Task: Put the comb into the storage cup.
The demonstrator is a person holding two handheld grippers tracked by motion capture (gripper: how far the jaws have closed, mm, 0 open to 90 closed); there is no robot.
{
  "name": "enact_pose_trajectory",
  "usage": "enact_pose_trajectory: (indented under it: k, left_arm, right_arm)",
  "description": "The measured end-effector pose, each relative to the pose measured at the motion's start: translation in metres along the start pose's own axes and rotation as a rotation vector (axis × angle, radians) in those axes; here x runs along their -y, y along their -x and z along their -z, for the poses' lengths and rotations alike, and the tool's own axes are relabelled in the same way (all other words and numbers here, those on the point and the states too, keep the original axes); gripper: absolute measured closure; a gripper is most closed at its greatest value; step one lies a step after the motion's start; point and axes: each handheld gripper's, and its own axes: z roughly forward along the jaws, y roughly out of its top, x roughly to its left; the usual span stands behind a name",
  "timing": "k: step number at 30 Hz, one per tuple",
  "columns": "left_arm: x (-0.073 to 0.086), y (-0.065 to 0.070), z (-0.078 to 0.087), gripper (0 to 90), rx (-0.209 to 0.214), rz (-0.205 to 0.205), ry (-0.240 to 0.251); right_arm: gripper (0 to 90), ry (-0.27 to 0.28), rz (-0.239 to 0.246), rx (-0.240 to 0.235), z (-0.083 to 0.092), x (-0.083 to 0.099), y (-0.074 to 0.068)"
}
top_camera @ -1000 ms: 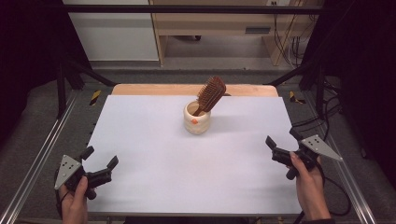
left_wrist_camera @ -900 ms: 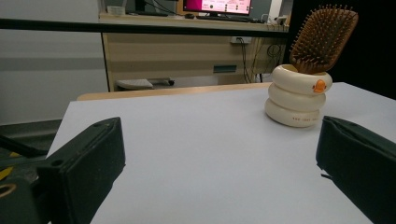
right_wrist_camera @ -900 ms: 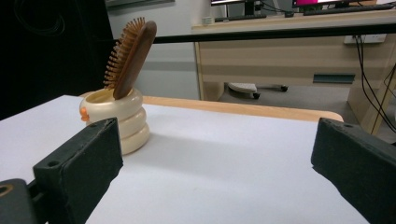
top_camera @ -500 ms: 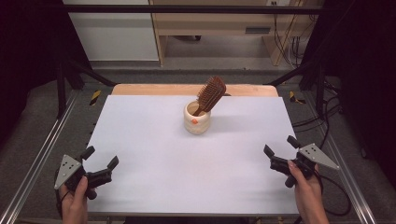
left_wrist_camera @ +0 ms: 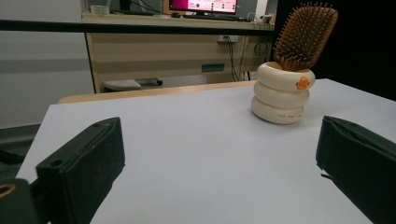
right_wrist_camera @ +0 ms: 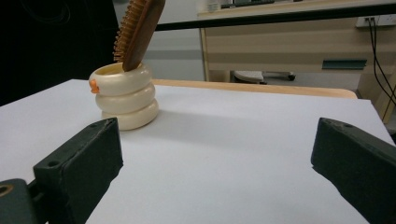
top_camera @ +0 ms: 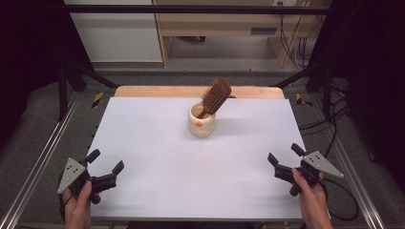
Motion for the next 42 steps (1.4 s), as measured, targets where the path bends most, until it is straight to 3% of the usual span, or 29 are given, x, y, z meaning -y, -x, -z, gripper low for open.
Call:
enact_pose_trajectory:
  k: [18,26,31,35,40,42]
  left_arm:
    - [0.0,0.003,-0.002,1.4,0.034,-0.012,-0.003]
    - [0.0,0.005,-0.003,1.3,0.048,-0.009,-0.006]
    - [0.0,0.009,-0.005,1.4,0.08,-0.013,-0.011]
    - [0.0,0.011,-0.006,1.4,0.083,-0.014,-0.012]
    - [0.001,0.011,-0.007,1.4,0.086,-0.008,-0.014]
    - [0.001,0.012,-0.007,1.4,0.088,-0.01,-0.014]
  right_arm:
    - [2.4,-0.042,0.014,-0.05,-0.011,0.015,-0.013]
    - [2.4,-0.068,0.04,-0.08,-0.018,0.019,-0.02]
    - [2.4,-0.069,0.054,-0.089,-0.022,0.02,-0.023]
    - [2.4,-0.071,0.051,-0.099,-0.024,0.02,-0.026]
    - [2.4,-0.076,0.091,-0.103,-0.031,0.019,-0.033]
    - [2.4,-0.075,0.086,-0.109,-0.033,0.019,-0.036]
